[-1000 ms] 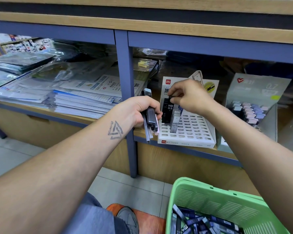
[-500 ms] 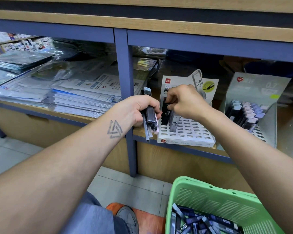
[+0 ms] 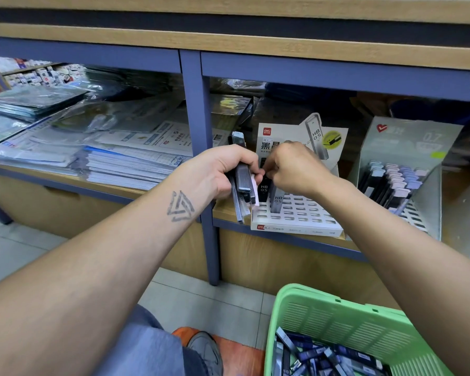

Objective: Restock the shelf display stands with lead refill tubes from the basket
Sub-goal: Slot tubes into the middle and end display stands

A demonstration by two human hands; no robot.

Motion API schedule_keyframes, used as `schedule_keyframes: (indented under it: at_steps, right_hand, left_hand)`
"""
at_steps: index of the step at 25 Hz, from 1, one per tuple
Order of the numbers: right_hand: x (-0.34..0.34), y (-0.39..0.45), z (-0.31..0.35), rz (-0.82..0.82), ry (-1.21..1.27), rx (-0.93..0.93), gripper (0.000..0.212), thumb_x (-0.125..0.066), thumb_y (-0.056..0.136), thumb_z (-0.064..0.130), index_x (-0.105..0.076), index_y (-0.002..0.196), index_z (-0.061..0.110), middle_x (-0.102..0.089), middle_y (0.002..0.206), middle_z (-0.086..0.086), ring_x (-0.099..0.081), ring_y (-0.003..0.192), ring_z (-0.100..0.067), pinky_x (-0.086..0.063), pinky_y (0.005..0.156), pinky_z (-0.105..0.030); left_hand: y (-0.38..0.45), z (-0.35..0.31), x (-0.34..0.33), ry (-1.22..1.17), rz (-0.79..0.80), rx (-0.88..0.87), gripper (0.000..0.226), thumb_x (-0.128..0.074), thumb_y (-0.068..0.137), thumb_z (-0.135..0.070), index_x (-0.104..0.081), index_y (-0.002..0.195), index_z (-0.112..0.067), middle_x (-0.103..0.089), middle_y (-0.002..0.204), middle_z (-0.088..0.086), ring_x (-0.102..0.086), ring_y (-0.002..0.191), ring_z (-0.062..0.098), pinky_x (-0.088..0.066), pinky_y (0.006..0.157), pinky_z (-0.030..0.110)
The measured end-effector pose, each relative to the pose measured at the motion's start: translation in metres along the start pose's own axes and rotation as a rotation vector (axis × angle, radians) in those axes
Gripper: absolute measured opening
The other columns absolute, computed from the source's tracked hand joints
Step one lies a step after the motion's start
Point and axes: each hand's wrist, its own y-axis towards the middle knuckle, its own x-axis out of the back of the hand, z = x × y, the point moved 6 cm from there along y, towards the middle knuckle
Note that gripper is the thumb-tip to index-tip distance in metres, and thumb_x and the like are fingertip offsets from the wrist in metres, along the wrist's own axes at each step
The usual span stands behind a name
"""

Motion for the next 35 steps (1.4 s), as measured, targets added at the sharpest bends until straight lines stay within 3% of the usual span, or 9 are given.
schedule_keyframes:
  at_steps: [6, 9, 11, 13, 17, 22, 28, 32, 35]
  right_hand:
    - [0.047, -0.034, -0.035, -0.052, 0.524, -0.147, 0.019, -0.064, 0.093, 0.006, -0.077, 0.101, 0.018, -0.072, 0.089, 0.006, -0.066, 0.083, -0.010, -0.052, 0.077, -0.027]
    - [0.051, -0.065, -0.059, 0.053, 0.997, -0.313, 0.012, -0.064, 0.096, 0.007, -0.070, 0.106, 0.007, -0.073, 0.083, -0.010, -0.072, 0.075, -0.023, -0.061, 0.073, -0.034]
    - [0.051, -0.087, -0.075, 0.160, 1.154, -0.383, 0.013, -0.065, 0.097, 0.012, -0.065, 0.109, 0.005, -0.072, 0.089, -0.019, -0.074, 0.079, -0.030, -0.061, 0.075, -0.036]
    - [0.051, -0.104, -0.090, 0.267, 1.235, -0.399, 0.027, -0.071, 0.093, 0.018, -0.063, 0.114, 0.003, -0.072, 0.100, -0.028, -0.075, 0.084, -0.035, -0.064, 0.074, -0.035]
    - [0.052, -0.124, -0.118, 0.280, 1.299, -0.381, 0.047, -0.076, 0.083, -0.004, -0.053, 0.124, -0.003, -0.073, 0.089, -0.026, -0.075, 0.084, -0.039, -0.064, 0.074, -0.037]
    - [0.059, -0.140, -0.146, 0.169, 1.147, -0.392, 0.046, -0.072, 0.077, -0.018, -0.058, 0.117, -0.002, -0.069, 0.082, -0.021, -0.067, 0.067, -0.026, -0.062, 0.064, -0.036]
    - [0.080, -0.164, -0.183, 0.023, 1.126, -0.379, 0.050, -0.066, 0.076, -0.018, -0.067, 0.117, 0.011, -0.068, 0.085, -0.020, -0.065, 0.076, -0.027, -0.060, 0.067, -0.035]
    - [0.091, -0.192, -0.216, -0.049, 1.181, -0.433, 0.045, -0.062, 0.079, -0.018, -0.071, 0.114, 0.008, -0.069, 0.089, -0.021, -0.066, 0.081, -0.028, -0.060, 0.065, -0.030]
    - [0.098, -0.215, -0.243, -0.097, 1.167, -0.475, 0.047, -0.061, 0.083, -0.017, -0.063, 0.122, 0.009, -0.076, 0.093, -0.016, -0.070, 0.084, -0.025, -0.056, 0.068, -0.029]
  left_hand:
    - [-0.016, -0.005, -0.054, -0.029, 0.185, -0.046, 0.015, -0.047, 0.082, 0.009, -0.060, 0.083, 0.001, -0.065, 0.072, 0.014, -0.063, 0.060, 0.019, -0.055, 0.067, 0.028]
    - [-0.013, 0.008, -0.086, -0.032, 0.207, -0.037, 0.019, -0.044, 0.079, 0.012, -0.060, 0.081, 0.001, -0.063, 0.071, 0.015, -0.063, 0.063, 0.021, -0.059, 0.073, 0.031]
    - [-0.008, 0.013, -0.103, -0.031, 0.184, -0.039, 0.024, -0.045, 0.077, 0.013, -0.059, 0.092, 0.000, -0.065, 0.080, 0.018, -0.067, 0.072, 0.026, -0.057, 0.089, 0.043]
    - [-0.004, 0.016, -0.118, -0.024, 0.153, -0.019, 0.025, -0.046, 0.078, 0.012, -0.057, 0.097, 0.000, -0.065, 0.098, 0.020, -0.067, 0.087, 0.032, -0.055, 0.092, 0.050]
    - [-0.002, 0.023, -0.150, 0.038, 0.137, 0.006, 0.017, -0.044, 0.087, 0.011, -0.057, 0.077, 0.005, -0.067, 0.083, 0.019, -0.067, 0.081, 0.029, -0.054, 0.079, 0.056]
    - [0.002, 0.033, -0.189, 0.059, 0.143, 0.012, 0.019, -0.043, 0.086, 0.012, -0.059, 0.079, 0.007, -0.066, 0.070, 0.016, -0.066, 0.073, 0.025, -0.057, 0.073, 0.043]
    - [0.008, 0.032, -0.224, 0.000, 0.258, -0.033, 0.018, -0.042, 0.085, 0.011, -0.055, 0.077, 0.003, -0.063, 0.079, 0.019, -0.065, 0.074, 0.029, -0.055, 0.089, 0.044]
    - [0.005, 0.036, -0.255, 0.081, 0.311, -0.051, 0.014, -0.044, 0.084, 0.010, -0.055, 0.081, 0.002, -0.058, 0.070, 0.014, -0.059, 0.059, 0.019, -0.056, 0.059, 0.029]
    - [0.001, 0.049, -0.288, 0.130, 0.347, -0.033, 0.012, -0.050, 0.082, 0.011, -0.056, 0.080, 0.001, -0.063, 0.068, 0.013, -0.060, 0.059, 0.018, -0.055, 0.068, 0.032]
